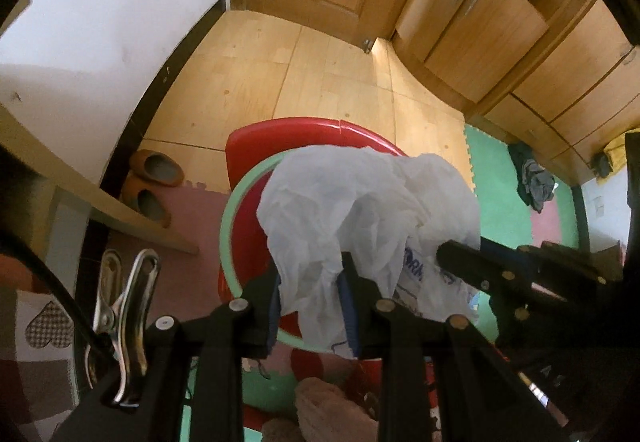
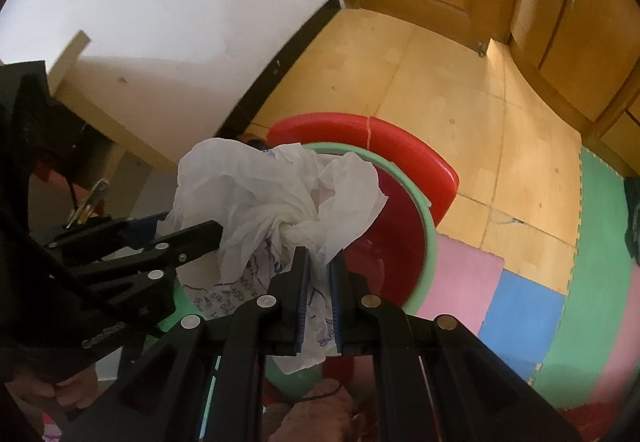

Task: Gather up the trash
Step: 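Lift the white bag and carry it over the red bucket, then open both grippers to drop the white bag into the bucket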

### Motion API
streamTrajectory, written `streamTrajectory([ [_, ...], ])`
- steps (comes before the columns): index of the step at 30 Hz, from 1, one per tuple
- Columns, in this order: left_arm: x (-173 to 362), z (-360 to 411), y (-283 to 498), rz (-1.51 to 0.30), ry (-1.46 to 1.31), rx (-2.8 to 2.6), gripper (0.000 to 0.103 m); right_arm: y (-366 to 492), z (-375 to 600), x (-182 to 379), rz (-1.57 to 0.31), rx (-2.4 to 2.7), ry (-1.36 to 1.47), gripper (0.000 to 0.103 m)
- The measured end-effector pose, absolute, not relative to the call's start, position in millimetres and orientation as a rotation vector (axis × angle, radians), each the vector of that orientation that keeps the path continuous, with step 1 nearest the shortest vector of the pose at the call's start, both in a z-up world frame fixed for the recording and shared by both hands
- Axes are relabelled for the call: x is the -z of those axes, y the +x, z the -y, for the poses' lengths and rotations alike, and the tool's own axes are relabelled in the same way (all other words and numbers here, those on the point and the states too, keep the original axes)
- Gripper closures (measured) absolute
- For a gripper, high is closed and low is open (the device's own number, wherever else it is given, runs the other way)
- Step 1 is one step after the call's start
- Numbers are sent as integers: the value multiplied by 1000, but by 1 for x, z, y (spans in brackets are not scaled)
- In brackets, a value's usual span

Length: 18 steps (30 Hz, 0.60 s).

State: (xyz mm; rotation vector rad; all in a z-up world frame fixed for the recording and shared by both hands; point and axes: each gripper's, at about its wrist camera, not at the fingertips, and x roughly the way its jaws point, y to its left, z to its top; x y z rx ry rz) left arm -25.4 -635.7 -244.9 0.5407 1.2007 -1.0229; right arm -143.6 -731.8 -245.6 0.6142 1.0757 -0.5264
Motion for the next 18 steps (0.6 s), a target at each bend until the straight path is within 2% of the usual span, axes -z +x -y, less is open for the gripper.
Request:
streamTrajectory([
  [8, 268, 650, -24, -1247, 567, 970, 63, -141, 740, 273, -1119, 510, 634, 92],
  [12, 270, 651, -23, -1254, 561, 949, 62, -140, 740, 281, -1147, 498, 650, 91],
  [15, 268, 650, -22, -1252, 561, 944, 62, -140, 740, 279, -1146, 505, 645, 84],
  [18, 265, 649, -22, -1249, 558, 946, 62, -142, 736, 273, -1131, 501, 643, 83],
])
